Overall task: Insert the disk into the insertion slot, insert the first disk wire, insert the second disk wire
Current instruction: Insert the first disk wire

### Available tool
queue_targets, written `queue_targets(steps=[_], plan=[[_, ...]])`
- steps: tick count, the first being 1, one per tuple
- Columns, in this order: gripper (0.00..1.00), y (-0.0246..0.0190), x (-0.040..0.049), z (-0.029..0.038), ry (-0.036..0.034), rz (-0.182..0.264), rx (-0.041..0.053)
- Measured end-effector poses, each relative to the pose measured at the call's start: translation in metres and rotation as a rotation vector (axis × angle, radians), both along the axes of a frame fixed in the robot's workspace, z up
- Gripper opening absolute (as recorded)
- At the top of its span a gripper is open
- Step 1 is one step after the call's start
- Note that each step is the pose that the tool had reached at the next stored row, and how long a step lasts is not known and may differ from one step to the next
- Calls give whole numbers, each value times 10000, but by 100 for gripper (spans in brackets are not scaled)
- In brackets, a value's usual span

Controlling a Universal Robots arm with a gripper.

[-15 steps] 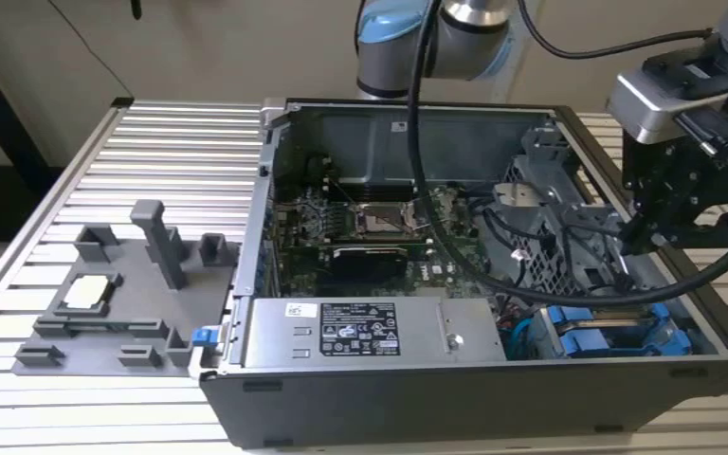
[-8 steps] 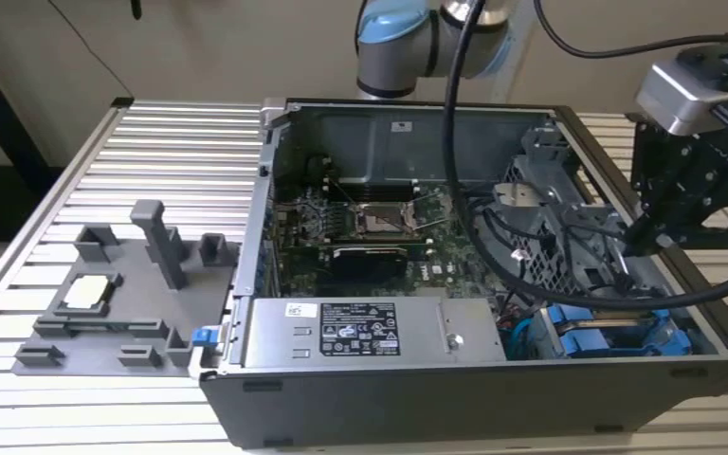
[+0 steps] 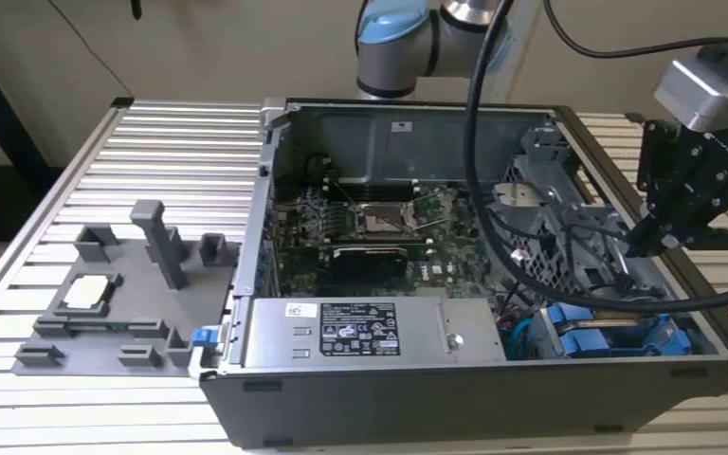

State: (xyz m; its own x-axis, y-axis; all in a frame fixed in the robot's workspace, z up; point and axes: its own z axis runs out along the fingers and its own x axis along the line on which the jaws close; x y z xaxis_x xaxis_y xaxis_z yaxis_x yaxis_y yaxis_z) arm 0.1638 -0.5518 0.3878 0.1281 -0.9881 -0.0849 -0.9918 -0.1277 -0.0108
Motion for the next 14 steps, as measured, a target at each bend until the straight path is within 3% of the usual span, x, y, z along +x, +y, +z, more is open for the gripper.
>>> queue_targets(steps=[9, 11, 14], plan=[[19, -6, 1, -42, 0, -1091, 1], [19, -41, 1, -49, 0, -1176, 0], [19, -128, 1, -58, 0, -1235, 0]])
